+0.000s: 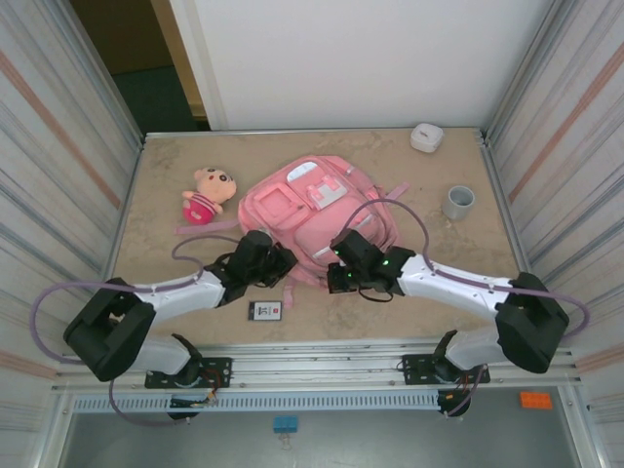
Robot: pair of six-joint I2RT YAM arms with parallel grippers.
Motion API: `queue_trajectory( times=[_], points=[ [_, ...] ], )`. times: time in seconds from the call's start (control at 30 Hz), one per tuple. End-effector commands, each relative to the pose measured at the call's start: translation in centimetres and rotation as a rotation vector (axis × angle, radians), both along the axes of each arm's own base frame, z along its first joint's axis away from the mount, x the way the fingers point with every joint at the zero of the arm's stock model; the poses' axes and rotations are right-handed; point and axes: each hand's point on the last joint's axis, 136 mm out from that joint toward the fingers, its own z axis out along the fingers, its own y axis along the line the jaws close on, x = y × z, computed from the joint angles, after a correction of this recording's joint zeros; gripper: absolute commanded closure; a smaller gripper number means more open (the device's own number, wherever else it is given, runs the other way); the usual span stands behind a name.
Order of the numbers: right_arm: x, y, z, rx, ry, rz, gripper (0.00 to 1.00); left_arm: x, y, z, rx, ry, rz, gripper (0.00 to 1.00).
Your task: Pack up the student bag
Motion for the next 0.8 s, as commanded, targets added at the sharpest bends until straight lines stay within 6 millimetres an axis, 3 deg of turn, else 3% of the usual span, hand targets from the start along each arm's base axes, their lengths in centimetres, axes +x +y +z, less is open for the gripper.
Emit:
queue_trajectory(
  times=[0.0, 0.07, 0.13, 0.2, 0.3, 0.43, 0.63, 0.77],
  points=[
    [-0.1, -5.1, 0.1, -0.163, 0.014, -0.073, 1.0, 1.2, 3.9, -0.3, 0.157, -0.041, 0.069, 1.0],
    [0.1, -6.1, 0.2, -0.189, 0.005, -0.087, 1.0, 1.3, 4.4, -0.2, 0.155, -0.046, 0.076, 1.0],
    [0.2, -5.7, 0.3, -0.168, 0.005, -0.067, 1.0, 1.3, 4.5, 0.0, 0.151, -0.05, 0.068, 1.0],
    [0.0, -3.5, 0.9, -0.082, -0.004, 0.009, 0.98, 1.3, 4.0, 0.2, 0.132, -0.05, 0.054, 1.0],
    [-0.5, 0.0, 2.5, 0.041, -0.022, 0.067, 0.76, 1.2, 3.2, 0.2, 0.092, -0.039, 0.039, 1.0],
    [-1.1, 3.8, 3.8, 0.154, -0.002, 0.041, 0.64, 0.9, 2.5, 0.2, 0.044, -0.022, 0.054, 1.0],
    [-2.1, 6.3, 2.3, 0.142, 0.068, -0.06, 0.57, 0.6, 1.8, 0.5, -0.018, -0.013, 0.089, 1.0],
    [-2.8, 7.4, 1.2, 0.028, 0.069, -0.057, 0.55, 0.5, 1.7, 0.8, -0.027, -0.013, 0.099, 1.0]
  ],
)
